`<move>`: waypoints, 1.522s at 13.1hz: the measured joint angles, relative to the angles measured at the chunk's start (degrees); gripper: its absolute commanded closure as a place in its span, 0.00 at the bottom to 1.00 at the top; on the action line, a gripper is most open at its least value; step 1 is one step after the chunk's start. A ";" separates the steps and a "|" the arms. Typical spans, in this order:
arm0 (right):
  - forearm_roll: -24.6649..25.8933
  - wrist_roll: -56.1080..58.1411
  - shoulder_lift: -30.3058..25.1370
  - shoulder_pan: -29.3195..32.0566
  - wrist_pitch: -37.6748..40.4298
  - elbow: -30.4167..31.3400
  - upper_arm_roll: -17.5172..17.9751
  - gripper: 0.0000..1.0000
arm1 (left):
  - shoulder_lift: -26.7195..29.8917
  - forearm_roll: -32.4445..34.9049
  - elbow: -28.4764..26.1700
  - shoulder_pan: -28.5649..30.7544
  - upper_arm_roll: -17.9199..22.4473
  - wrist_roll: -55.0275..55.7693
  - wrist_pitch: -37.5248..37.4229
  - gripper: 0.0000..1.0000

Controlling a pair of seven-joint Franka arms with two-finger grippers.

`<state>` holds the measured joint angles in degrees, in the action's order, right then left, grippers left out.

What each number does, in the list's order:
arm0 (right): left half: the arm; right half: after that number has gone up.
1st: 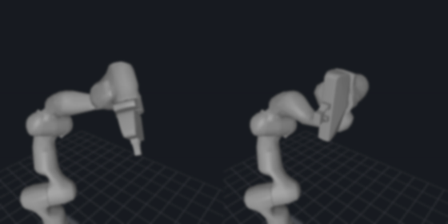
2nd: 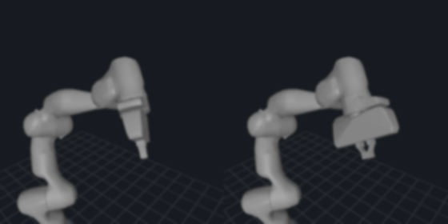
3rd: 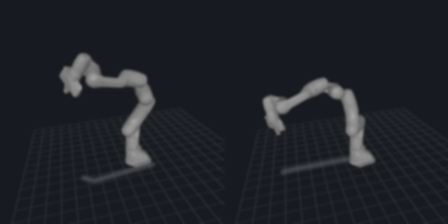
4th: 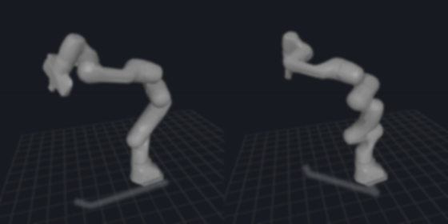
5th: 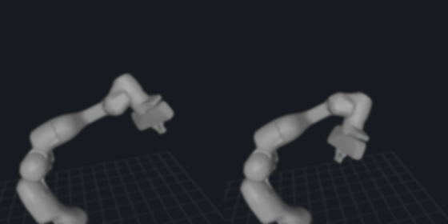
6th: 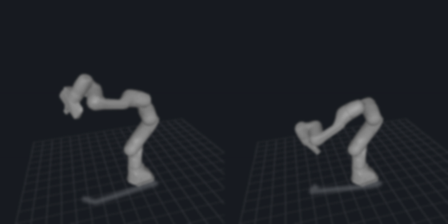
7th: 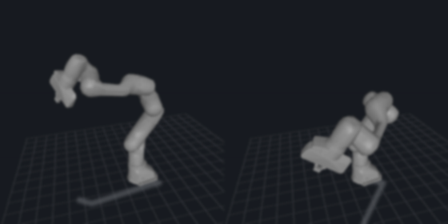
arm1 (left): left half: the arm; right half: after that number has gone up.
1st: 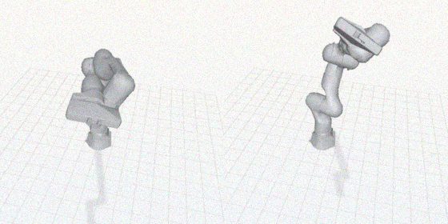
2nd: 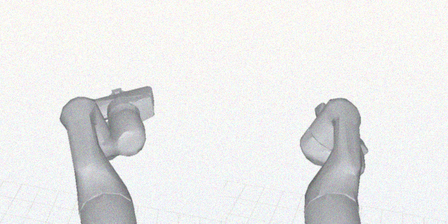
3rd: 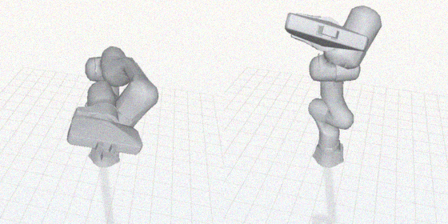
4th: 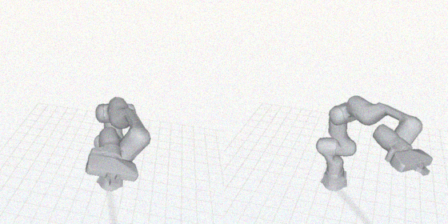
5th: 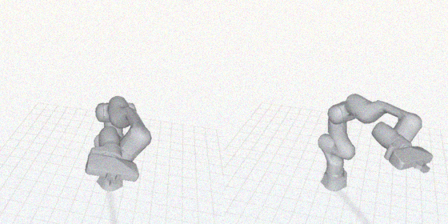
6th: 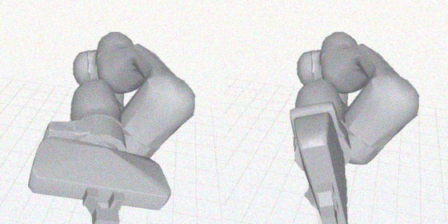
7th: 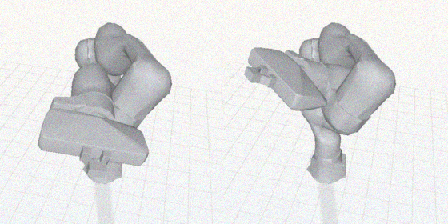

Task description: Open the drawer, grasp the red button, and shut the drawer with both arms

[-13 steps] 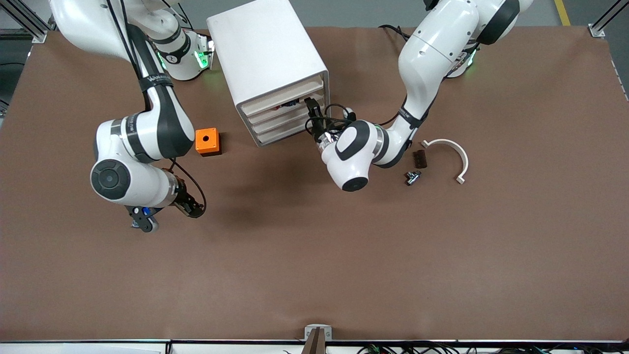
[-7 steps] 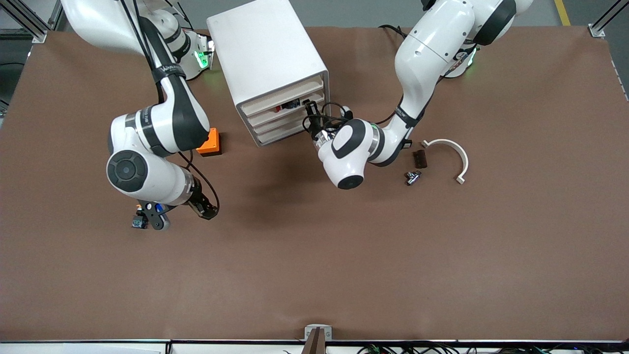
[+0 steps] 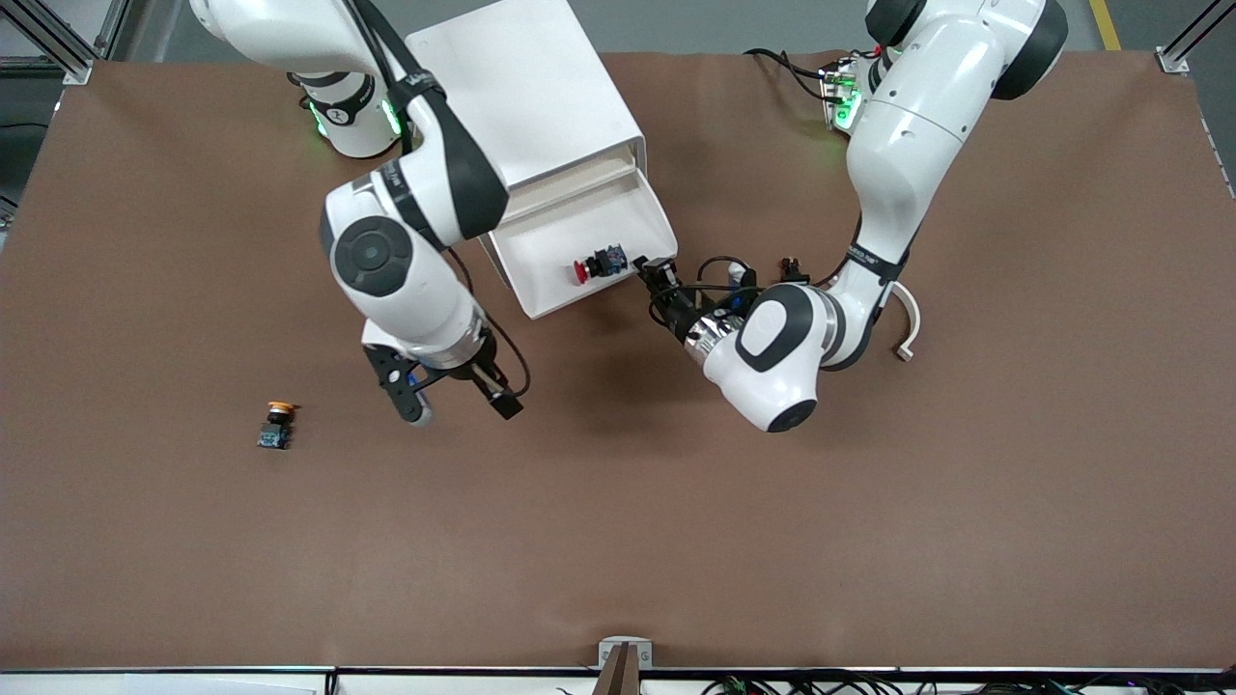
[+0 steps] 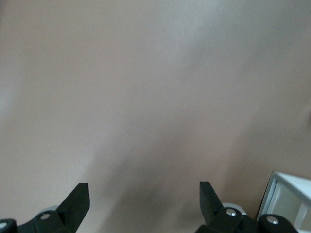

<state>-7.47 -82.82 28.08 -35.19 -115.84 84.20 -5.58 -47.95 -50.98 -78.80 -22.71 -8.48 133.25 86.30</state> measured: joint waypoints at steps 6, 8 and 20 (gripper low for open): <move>-0.14 -9.78 0.53 -7.74 0.03 1.04 0.22 0.00 | 0.16 -0.10 2.15 2.98 0.05 -2.64 1.44 0.01; -0.14 -12.33 0.62 -9.74 0.17 2.15 0.25 0.00 | 0.20 -0.06 2.71 4.68 0.46 -2.83 1.44 0.01; -0.16 -20.41 -2.25 -17.83 0.26 7.56 0.30 0.02 | 0.90 6.52 7.15 6.08 15.03 -26.82 1.46 0.01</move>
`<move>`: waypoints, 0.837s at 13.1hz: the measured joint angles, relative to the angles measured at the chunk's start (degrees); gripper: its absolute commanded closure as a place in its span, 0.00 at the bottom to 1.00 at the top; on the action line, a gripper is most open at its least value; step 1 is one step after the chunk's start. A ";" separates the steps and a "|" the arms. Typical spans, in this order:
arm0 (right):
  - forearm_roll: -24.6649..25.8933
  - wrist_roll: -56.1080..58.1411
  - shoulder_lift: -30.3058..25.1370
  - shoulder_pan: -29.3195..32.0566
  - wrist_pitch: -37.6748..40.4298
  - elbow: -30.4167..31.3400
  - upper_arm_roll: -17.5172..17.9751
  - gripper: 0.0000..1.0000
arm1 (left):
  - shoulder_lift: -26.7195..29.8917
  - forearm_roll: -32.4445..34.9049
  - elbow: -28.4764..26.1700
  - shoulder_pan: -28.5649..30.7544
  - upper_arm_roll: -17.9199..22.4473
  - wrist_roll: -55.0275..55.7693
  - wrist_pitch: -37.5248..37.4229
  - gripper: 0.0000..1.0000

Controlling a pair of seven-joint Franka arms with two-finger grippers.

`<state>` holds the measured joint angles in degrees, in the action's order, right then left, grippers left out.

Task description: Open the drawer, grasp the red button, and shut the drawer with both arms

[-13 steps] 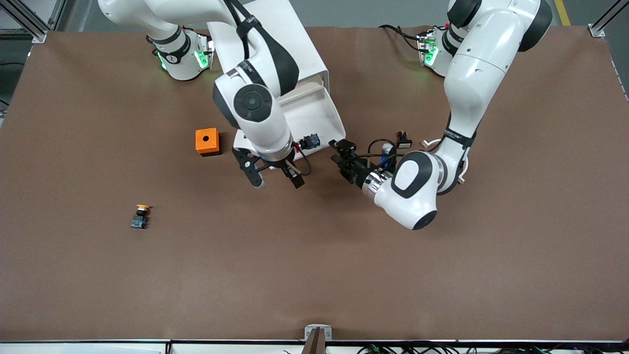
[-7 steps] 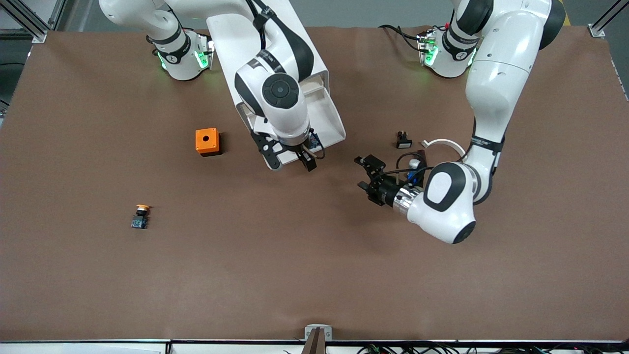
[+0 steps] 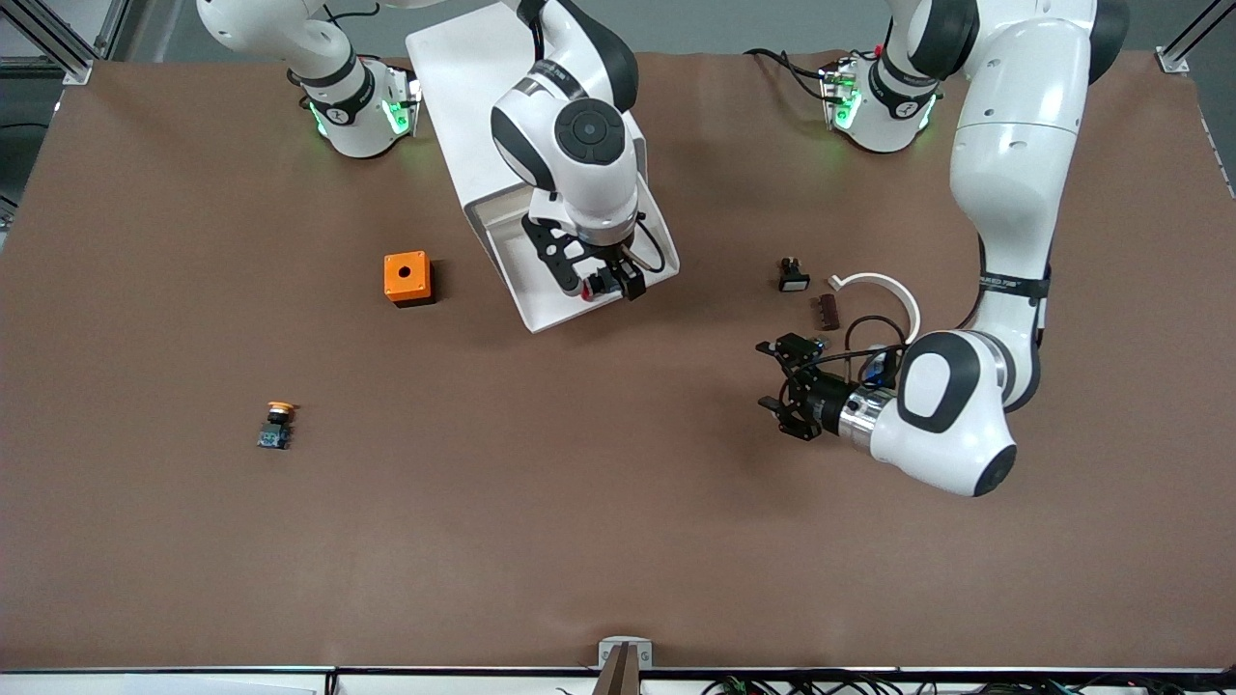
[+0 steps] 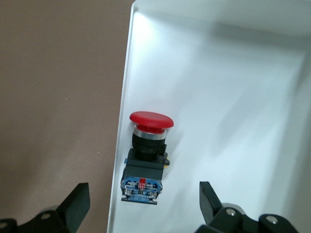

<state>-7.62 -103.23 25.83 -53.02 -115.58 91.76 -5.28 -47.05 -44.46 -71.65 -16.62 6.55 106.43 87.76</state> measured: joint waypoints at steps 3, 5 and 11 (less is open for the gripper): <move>0.03 -0.02 0.01 -0.01 -0.39 0.42 -0.07 0.05 | 1.35 2.69 0.38 -0.01 1.21 -7.83 1.21 0.01; 0.03 -0.07 0.00 -0.01 -1.15 0.54 -0.07 0.11 | 1.64 5.54 0.41 -0.17 1.23 -11.73 2.92 0.01; 0.16 -0.80 0.31 -0.83 -2.61 1.10 -0.07 0.43 | 2.14 12.43 1.25 -1.90 1.22 -26.45 7.10 0.01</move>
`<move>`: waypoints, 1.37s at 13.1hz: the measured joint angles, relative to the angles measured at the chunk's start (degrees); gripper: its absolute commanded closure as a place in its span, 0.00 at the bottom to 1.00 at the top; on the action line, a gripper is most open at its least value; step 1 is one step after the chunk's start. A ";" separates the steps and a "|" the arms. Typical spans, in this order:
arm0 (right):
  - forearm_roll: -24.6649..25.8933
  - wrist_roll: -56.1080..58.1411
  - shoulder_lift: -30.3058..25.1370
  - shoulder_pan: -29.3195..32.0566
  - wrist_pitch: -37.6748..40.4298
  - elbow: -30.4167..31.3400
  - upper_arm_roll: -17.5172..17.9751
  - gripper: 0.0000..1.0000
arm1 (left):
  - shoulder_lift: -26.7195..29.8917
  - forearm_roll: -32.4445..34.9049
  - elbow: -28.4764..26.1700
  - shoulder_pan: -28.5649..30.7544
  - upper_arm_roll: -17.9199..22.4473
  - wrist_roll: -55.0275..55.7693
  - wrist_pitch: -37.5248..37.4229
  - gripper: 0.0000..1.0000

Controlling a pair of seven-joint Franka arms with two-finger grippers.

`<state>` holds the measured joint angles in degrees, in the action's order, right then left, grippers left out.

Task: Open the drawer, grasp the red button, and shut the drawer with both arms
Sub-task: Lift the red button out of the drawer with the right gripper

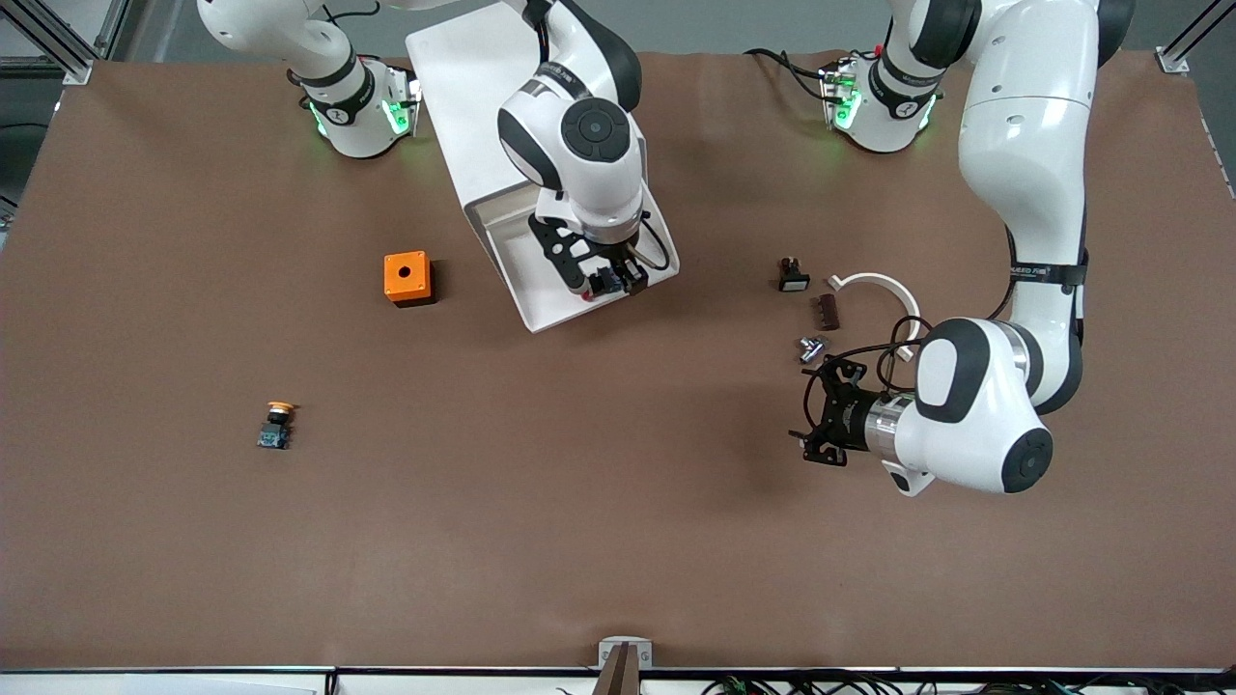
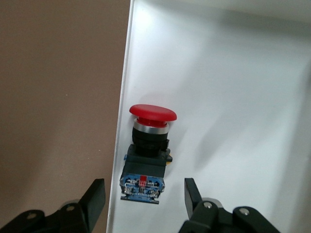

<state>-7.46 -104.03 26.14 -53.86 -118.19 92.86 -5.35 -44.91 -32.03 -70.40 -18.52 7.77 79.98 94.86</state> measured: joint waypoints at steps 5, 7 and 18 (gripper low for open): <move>0.20 -0.03 0.04 -0.65 -0.04 0.13 0.00 0.47 | 1.59 10.43 0.12 -3.99 -0.06 -6.22 2.40 0.00; 0.95 -0.05 0.10 -0.76 -0.46 0.34 0.00 0.59 | 1.81 10.91 0.17 -5.04 -0.07 -10.95 3.36 0.00; 3.01 6.00 -1.24 0.90 7.58 -6.22 -1.12 0.97 | 2.86 13.88 0.19 -7.57 -0.08 -27.06 9.50 0.00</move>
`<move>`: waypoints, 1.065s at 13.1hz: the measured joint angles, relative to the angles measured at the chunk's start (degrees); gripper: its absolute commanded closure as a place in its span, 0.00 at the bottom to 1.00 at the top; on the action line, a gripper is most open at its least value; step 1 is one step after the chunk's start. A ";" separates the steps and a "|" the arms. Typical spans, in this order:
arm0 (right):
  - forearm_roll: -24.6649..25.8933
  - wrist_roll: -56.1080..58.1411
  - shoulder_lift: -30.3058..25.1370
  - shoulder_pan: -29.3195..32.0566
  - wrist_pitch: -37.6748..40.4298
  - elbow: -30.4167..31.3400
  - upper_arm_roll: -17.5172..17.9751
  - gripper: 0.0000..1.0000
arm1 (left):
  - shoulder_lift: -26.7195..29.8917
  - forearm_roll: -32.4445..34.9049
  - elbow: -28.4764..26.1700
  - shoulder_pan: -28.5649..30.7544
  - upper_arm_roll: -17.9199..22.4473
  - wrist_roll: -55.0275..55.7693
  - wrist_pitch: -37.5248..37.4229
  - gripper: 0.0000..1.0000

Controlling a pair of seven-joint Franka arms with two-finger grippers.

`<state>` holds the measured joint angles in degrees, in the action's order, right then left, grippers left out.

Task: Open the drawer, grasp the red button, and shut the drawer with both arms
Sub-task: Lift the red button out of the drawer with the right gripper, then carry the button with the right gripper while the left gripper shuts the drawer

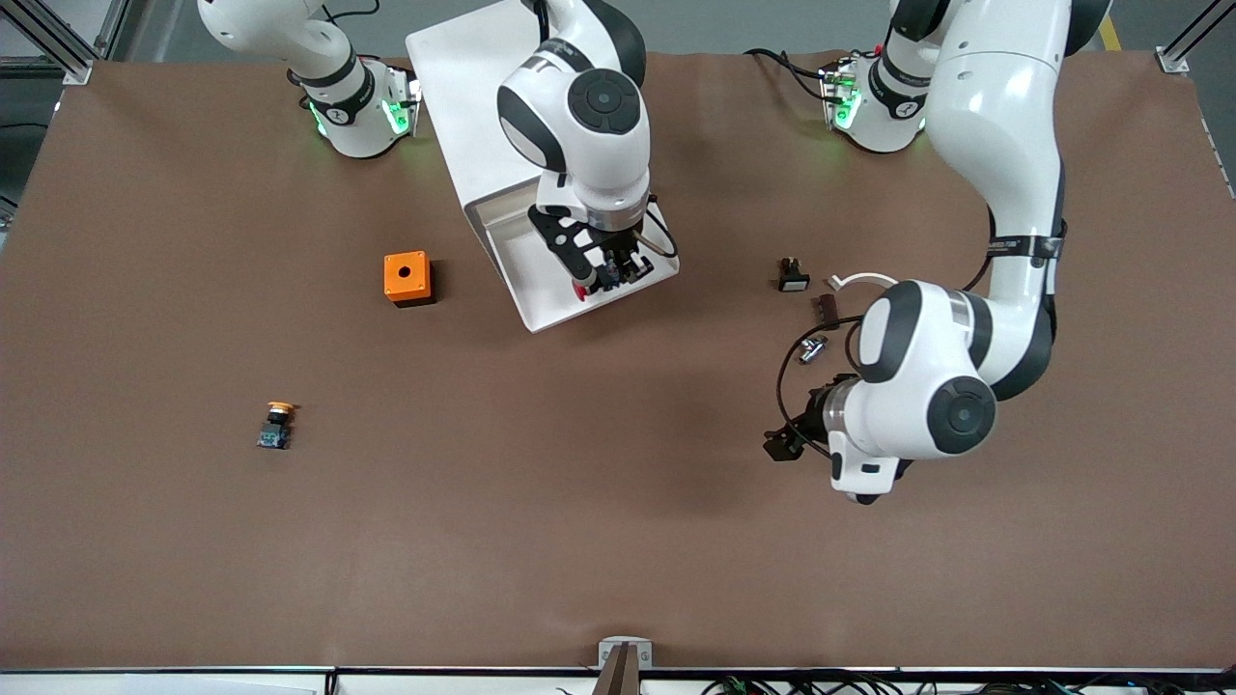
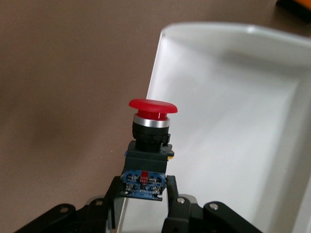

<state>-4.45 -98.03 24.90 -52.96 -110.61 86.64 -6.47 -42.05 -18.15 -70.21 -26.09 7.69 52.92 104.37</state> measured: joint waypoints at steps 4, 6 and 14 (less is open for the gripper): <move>0.03 18.17 -2.25 8.83 1.93 -0.86 -0.55 0.97 | -0.01 1.79 -0.30 -3.26 -0.63 -0.02 3.71 0.00; 0.04 28.66 -2.63 14.10 3.37 -0.87 -0.78 0.97 | -0.14 1.86 -0.88 -6.57 -0.86 -0.02 5.35 0.00; 0.04 74.89 -2.92 33.21 2.18 2.64 -0.87 0.97 | -0.64 1.87 -6.45 -20.10 -1.20 2.99 5.68 0.00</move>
<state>-4.41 -23.14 21.98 -19.75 -108.43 89.27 -7.34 -42.69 -16.28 -76.66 -46.18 6.49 55.91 110.04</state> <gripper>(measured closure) 0.604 0.000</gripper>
